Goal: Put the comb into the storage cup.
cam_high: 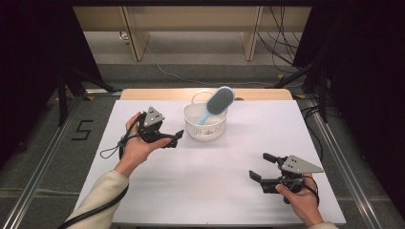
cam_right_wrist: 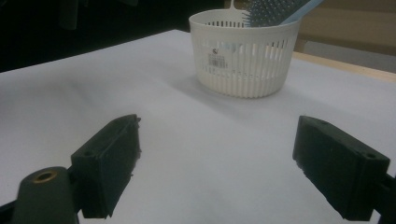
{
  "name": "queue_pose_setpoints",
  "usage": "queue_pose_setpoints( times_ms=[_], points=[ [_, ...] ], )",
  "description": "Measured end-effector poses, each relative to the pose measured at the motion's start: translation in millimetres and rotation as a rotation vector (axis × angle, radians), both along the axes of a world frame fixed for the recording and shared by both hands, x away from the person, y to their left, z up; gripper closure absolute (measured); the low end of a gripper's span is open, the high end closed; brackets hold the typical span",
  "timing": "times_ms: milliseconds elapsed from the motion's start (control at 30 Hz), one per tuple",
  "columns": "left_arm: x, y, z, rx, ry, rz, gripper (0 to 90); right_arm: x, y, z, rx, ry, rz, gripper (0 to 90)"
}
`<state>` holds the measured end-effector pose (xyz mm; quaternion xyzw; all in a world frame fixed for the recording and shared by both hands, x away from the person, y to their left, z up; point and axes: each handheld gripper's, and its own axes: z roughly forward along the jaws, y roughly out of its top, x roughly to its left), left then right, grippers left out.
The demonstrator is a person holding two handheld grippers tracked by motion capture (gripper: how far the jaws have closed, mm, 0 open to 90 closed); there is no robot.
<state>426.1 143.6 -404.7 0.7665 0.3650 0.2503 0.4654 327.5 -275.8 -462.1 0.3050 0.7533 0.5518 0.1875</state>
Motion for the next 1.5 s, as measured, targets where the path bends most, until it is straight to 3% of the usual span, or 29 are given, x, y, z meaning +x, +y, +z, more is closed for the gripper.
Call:
queue_pose_setpoints(
  times_ms=[700, 1500],
  points=[
    [-30.7, 17.3, -22.5, -0.007, 0.020, -0.025, 0.0, 0.1, 0.7, 0.3, -0.002, -0.001, 0.001, 15.5],
    [-54.1, 34.2, -40.3, 0.007, 0.011, -0.008, 0.0, 0.2, 0.4, 0.5, 0.000, -0.001, 0.000, 15.5]
  ],
)
